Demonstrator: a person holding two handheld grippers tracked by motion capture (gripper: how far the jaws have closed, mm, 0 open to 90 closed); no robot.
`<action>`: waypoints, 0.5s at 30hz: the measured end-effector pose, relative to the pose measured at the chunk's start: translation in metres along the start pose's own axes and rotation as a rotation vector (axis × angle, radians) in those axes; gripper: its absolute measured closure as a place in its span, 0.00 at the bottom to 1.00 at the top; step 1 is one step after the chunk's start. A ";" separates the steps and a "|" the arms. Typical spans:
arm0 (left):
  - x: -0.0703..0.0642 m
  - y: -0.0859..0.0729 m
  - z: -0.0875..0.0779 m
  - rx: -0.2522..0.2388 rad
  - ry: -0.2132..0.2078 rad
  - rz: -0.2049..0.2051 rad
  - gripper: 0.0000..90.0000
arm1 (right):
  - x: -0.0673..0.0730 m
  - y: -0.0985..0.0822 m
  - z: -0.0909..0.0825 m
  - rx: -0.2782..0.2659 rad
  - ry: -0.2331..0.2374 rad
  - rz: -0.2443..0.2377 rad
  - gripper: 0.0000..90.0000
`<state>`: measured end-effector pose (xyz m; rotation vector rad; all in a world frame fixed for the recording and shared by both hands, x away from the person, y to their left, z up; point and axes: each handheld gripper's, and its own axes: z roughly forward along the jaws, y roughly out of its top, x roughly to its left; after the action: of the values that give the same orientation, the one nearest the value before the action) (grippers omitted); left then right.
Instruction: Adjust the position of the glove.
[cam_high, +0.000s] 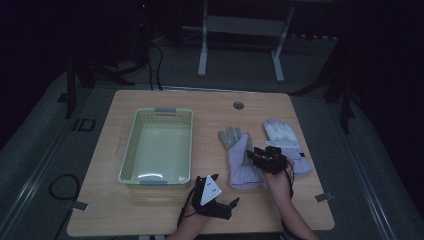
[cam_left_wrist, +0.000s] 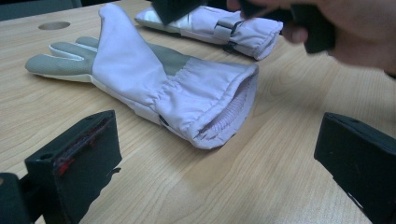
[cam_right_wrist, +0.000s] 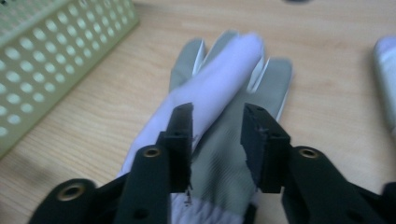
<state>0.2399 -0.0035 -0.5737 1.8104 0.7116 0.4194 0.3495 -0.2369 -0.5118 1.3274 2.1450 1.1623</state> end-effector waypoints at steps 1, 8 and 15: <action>0.000 0.000 0.000 0.000 0.000 0.000 0.01 | 0.000 0.000 0.000 0.000 0.000 0.000 0.68; 0.001 0.000 0.000 -0.001 0.001 -0.007 0.01 | -0.044 0.017 -0.022 -0.036 -0.012 -0.098 0.64; 0.001 0.000 0.000 0.000 0.000 -0.012 0.01 | -0.099 0.029 -0.053 -0.045 -0.016 -0.132 0.64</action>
<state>0.2410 -0.0026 -0.5737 1.8049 0.7222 0.4112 0.3794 -0.3404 -0.4680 1.1532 2.1470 1.1367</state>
